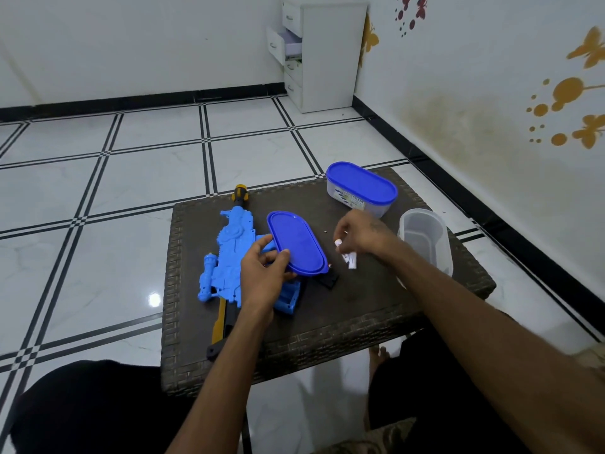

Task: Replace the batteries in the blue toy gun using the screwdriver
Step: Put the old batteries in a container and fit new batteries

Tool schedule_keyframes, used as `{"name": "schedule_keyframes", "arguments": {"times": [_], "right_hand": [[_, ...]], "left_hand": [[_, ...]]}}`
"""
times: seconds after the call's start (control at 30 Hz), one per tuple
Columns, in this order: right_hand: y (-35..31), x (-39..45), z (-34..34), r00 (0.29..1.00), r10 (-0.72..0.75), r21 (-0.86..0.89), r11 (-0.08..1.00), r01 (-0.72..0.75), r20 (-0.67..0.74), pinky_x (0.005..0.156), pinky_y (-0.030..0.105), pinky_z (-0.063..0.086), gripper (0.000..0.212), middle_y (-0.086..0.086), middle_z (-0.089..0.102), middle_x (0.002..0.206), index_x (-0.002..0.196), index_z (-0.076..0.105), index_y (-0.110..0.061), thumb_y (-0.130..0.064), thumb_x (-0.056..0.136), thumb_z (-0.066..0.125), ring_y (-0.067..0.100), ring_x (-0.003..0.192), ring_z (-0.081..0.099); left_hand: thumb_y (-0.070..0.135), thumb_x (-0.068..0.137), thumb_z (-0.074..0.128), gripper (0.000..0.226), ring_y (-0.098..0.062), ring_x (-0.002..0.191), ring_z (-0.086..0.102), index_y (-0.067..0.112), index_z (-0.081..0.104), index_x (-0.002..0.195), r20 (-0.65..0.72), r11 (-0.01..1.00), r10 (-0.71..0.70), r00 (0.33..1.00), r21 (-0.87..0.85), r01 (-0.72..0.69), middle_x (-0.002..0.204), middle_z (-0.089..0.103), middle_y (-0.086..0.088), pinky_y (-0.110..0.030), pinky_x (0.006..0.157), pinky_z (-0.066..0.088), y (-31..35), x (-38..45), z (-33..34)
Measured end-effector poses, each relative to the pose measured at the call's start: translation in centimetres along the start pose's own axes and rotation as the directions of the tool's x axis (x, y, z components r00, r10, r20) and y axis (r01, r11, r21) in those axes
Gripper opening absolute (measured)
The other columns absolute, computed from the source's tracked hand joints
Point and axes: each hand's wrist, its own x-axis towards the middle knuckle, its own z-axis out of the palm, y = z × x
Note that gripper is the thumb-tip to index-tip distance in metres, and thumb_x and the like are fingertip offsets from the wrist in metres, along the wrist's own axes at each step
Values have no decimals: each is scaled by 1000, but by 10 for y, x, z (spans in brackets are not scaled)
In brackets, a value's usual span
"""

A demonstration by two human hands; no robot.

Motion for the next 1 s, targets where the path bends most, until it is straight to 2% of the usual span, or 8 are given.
{"name": "schedule_keyframes", "arguments": {"times": [0.17,0.3,0.4,0.53,0.67,0.8,0.87,1.0], "right_hand": [[36,-38,-56,944,191,258,959,-121,-269,71,29,52,19,2,69,86,87,74,-16,-12,71,84,17,81,67],[76,-56,-65,877,313,126,950,-286,-364,74,32,53,19,11,69,97,88,72,-14,-13,72,83,27,87,66],[88,-53,-41,897,271,-17,955,-296,-348,73,28,47,20,13,70,104,95,71,-12,-16,78,79,28,91,65],[73,-48,-20,884,281,-147,923,-355,-372,91,35,49,25,12,66,113,114,66,-9,-21,91,65,27,103,62],[30,-45,-10,858,-10,-255,957,-141,-514,75,34,47,20,10,66,103,101,68,-11,-9,90,51,30,96,61],[-12,-28,9,984,-64,-144,989,40,-166,84,36,54,17,3,70,107,102,70,-21,-17,90,58,23,97,64],[-21,-21,24,998,-66,-109,992,65,-1,83,34,54,16,1,71,103,101,72,-20,-28,88,67,20,94,64],[-24,-7,40,998,-47,-72,996,49,30,81,31,52,21,0,71,98,102,71,-20,-29,83,75,19,93,65]], "left_hand": [[7,93,62,49,-15,78,70,13,46,139,33,1000,12,999,-16,-11,93,71,-15,-20,59,56,1,-1,13],[7,93,61,49,-16,78,69,14,46,138,25,999,35,999,-41,-34,91,70,-16,-19,58,56,2,-2,19],[7,92,62,48,-16,77,69,14,47,138,2,998,37,999,-50,-37,90,71,-15,-21,59,56,1,-3,22],[8,92,63,48,-19,78,70,15,48,137,-30,998,35,999,-50,-37,87,71,-12,-25,62,58,0,-2,15],[10,90,65,49,-16,73,70,15,49,137,-79,999,36,996,-31,-38,85,72,-7,-31,66,59,-2,5,3],[9,90,64,47,-10,67,68,15,49,135,-115,998,50,992,-33,-54,80,70,-5,-29,65,59,0,6,-11],[8,91,63,47,-10,67,69,15,49,135,-128,997,58,990,-41,-63,82,70,-7,-28,64,59,1,5,-16],[7,90,63,47,-17,73,69,16,50,134,-123,997,60,991,-50,-67,88,71,-14,-28,66,59,2,2,-22]]}}
